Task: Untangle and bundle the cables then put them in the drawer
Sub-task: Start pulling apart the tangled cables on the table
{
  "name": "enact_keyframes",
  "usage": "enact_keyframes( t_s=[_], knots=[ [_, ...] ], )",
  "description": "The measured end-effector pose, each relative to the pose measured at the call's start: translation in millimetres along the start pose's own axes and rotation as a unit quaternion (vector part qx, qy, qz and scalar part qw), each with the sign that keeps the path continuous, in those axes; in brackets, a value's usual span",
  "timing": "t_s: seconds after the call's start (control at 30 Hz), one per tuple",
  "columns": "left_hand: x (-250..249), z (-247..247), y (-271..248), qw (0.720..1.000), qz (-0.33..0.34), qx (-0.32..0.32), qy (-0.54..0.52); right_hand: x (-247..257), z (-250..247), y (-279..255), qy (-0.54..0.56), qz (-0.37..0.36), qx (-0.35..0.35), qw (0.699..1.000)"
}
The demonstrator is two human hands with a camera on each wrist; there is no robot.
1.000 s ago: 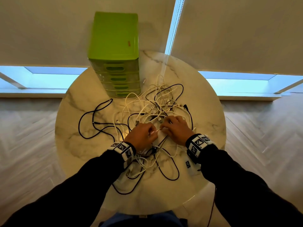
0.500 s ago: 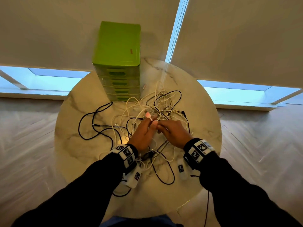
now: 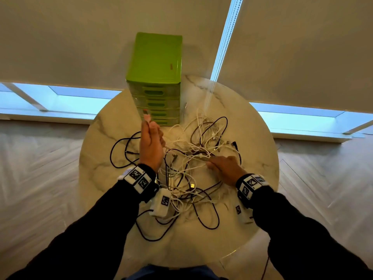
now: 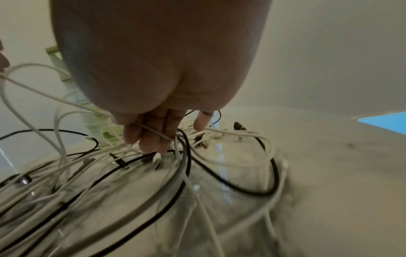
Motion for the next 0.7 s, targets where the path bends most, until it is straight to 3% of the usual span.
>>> enact_keyframes(
  t_s=[0.07,0.17,0.27,0.37,0.57,0.7],
  knots=[
    [1.1,5.8,-5.8,0.995,0.002,0.04,0.086,5.1,-14.9,2.6,-0.025,0.012,-0.023,0.999],
    [26.7,27.7,-22.2,0.968,-0.042,0.162,0.189,29.3,-39.2,6.5,0.014,0.005,-0.115,0.993],
    [46.8,41.0,-34.7,0.951,-0.113,0.207,0.199,59.7,-49.0,5.4,0.027,-0.021,-0.158,0.987],
    [44.8,50.4,-40.8,0.949,-0.147,0.22,0.172,77.6,-40.9,2.9,0.008,-0.041,-0.161,0.986],
    [36.5,43.2,-42.4,0.96,-0.127,0.176,0.179,60.8,-42.8,-3.3,0.118,-0.045,-0.176,0.976],
    [36.0,51.4,-44.9,0.949,-0.166,0.232,0.135,46.2,-45.3,-7.6,0.167,-0.029,-0.185,0.968]
  ],
)
Point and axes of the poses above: each hand's wrist, its own y-axis towards the middle knuckle, its own z-axis out of the palm, x = y × z, the point moved 7 cm from there along y, towards the middle knuckle, and after that the axes turned 9 degrees about y, right-handed, at the moved point
